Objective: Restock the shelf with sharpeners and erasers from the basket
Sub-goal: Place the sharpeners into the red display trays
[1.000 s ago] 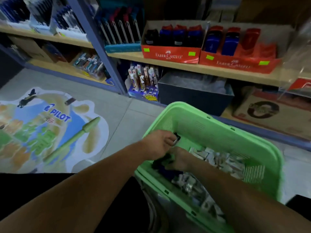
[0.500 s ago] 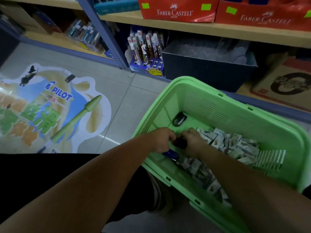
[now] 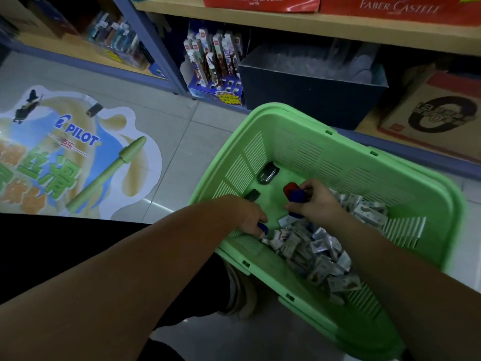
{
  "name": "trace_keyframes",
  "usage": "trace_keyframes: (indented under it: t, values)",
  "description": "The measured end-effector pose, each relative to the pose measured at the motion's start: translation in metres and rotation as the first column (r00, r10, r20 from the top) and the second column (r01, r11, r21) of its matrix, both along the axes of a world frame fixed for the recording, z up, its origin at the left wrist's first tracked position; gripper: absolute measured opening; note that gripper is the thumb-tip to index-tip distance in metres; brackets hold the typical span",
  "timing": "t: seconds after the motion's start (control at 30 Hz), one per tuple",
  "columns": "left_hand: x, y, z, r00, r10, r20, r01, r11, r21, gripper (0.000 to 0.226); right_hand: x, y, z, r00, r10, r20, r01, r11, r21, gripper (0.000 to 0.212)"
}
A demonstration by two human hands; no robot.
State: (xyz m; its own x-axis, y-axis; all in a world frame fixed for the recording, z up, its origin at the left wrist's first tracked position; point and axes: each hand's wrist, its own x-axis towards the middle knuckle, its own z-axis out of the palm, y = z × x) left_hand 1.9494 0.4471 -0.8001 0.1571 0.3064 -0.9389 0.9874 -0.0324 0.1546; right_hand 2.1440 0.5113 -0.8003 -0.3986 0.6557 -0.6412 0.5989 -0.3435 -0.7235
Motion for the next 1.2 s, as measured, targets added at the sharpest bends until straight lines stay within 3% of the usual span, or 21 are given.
trace_keyframes:
  t: [0.1,0.3,0.47,0.6,0.77,0.9,1.0,1.1,1.2]
  values:
    - [0.008,0.0,-0.001,0.989,-0.142,-0.028,0.143,0.989,0.026,0.072,0.007,0.001,0.005,0.999,-0.028,-0.033,0.027,0.999,-0.017,0.057]
    - [0.013,-0.008,-0.013,0.983,-0.176,-0.057,0.173,0.984,-0.047,0.077,0.006,0.002,0.008,0.996,-0.054,-0.072,0.049,0.997,-0.065,0.039]
    - [0.013,-0.006,-0.006,1.0,-0.018,0.013,0.019,0.997,-0.068,0.066,0.005,0.007,0.01,0.974,-0.201,-0.105,0.176,0.962,-0.21,0.052]
    - [0.013,-0.016,-0.001,0.996,0.078,0.04,-0.077,0.997,-0.017,0.063,0.006,0.009,0.023,0.993,-0.091,-0.07,0.073,0.97,-0.233,0.06]
    - [0.009,-0.004,0.045,0.971,0.228,0.07,-0.235,0.966,0.105,0.068,0.005,0.01,0.06,0.998,0.035,-0.054,-0.045,0.982,-0.184,0.054]
    - [0.003,0.014,0.096,0.889,0.384,0.25,-0.443,0.86,0.254,0.066,0.0,0.017,0.105,0.994,0.087,-0.068,-0.095,0.989,-0.117,0.045]
    - [-0.006,0.023,0.139,0.843,0.397,0.363,-0.518,0.781,0.348,0.051,-0.001,0.03,0.15,0.996,0.045,-0.079,-0.048,0.998,-0.034,0.04]
    - [-0.012,0.03,0.187,0.773,0.411,0.484,-0.595,0.734,0.326,0.039,0.001,0.045,0.199,0.993,0.07,-0.09,-0.069,0.997,0.019,0.036]
    - [-0.012,0.037,0.237,0.602,0.421,0.679,-0.731,0.632,0.256,0.04,0.003,0.059,0.243,0.994,0.058,-0.09,-0.053,0.997,0.063,0.042]
